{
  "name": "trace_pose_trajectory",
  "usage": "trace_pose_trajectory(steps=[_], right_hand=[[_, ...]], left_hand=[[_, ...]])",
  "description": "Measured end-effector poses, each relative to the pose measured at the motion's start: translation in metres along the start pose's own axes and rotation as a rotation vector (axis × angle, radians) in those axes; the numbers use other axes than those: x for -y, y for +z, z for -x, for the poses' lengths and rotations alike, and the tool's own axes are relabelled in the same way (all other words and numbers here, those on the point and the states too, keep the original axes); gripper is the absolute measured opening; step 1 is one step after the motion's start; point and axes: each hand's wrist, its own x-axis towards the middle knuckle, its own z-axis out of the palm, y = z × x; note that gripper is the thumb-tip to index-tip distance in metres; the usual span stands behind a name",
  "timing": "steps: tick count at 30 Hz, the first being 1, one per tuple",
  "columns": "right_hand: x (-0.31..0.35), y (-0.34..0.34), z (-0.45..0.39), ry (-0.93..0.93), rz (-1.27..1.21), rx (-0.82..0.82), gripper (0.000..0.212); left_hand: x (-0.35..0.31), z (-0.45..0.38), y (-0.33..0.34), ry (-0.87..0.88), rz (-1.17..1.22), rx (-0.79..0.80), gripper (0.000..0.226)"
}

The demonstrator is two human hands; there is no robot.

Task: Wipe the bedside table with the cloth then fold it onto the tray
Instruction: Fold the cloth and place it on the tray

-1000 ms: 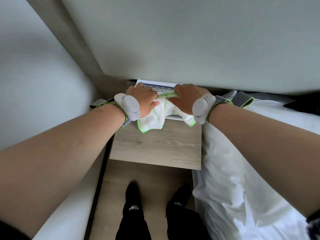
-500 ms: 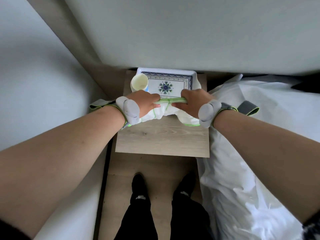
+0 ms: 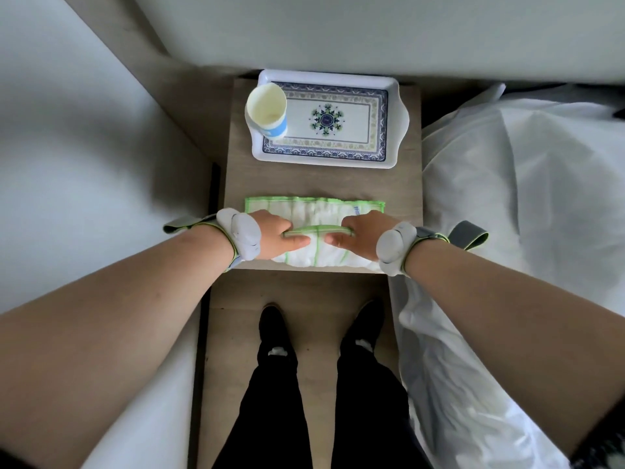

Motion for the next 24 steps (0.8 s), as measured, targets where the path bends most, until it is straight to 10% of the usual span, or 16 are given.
trace_pose_trajectory(steps=[24], right_hand=[[-0.056, 0.017, -0.07, 0.275, 0.086, -0.199, 0.027]], left_hand=[[0.048, -0.081, 0.02, -0.146, -0.086, -0.244, 0.025]])
